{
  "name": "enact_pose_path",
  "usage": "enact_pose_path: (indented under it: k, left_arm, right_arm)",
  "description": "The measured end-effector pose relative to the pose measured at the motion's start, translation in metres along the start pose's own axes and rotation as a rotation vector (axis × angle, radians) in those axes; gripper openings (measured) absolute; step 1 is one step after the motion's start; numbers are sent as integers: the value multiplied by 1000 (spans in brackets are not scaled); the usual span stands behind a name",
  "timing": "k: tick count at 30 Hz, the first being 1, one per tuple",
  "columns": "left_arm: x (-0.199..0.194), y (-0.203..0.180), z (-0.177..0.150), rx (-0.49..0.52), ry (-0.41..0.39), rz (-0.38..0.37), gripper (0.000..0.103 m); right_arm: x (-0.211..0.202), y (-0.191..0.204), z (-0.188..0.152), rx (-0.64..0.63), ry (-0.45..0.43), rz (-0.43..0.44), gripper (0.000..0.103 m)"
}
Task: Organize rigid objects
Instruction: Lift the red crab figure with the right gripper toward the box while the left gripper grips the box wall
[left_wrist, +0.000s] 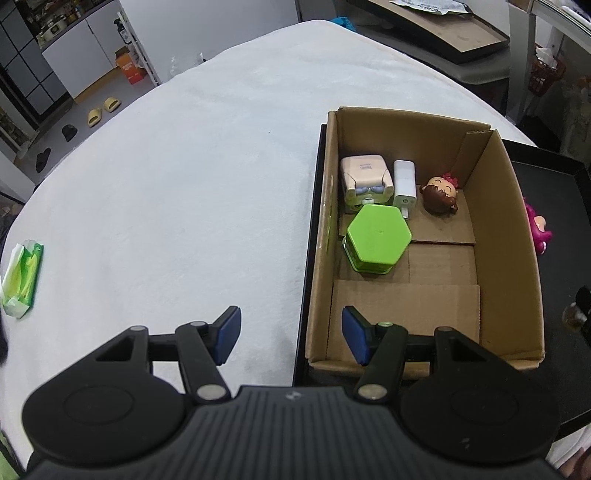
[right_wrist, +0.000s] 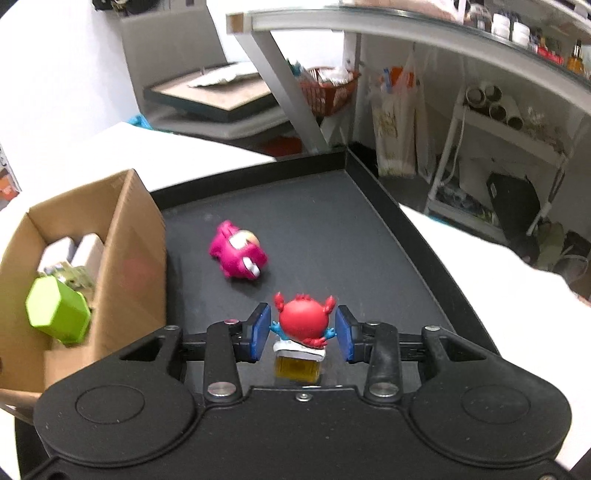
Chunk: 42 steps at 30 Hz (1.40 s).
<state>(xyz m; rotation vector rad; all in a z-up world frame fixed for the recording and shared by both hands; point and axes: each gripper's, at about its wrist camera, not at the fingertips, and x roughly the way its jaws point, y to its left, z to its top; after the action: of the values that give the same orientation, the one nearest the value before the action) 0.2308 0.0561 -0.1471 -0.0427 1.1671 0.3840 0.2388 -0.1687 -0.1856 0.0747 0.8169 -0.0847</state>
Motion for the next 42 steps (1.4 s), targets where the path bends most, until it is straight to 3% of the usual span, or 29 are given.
enact_pose_path:
  k: [19,34,36,41,42]
  left_arm:
    - [4,10,3,-19,-28,-67,59]
    - [11,14,2,-20,-37,-145,54]
    - [13,14,2,-18,-38,-154,49]
    - [20,20,1,-40,-24,-195,10]
    - [20,21,0,-43,-26,-212,8]
  right_arm:
    - [-40,16,28,-6,-117,115,38]
    - [-58,66,37,-119,-204,231,38]
    - [-58,72,36,-138,-207,237,38]
    - [-59,91,35,-188,-211,280,38]
    - [-59,95,35,-204,-217,286,38]
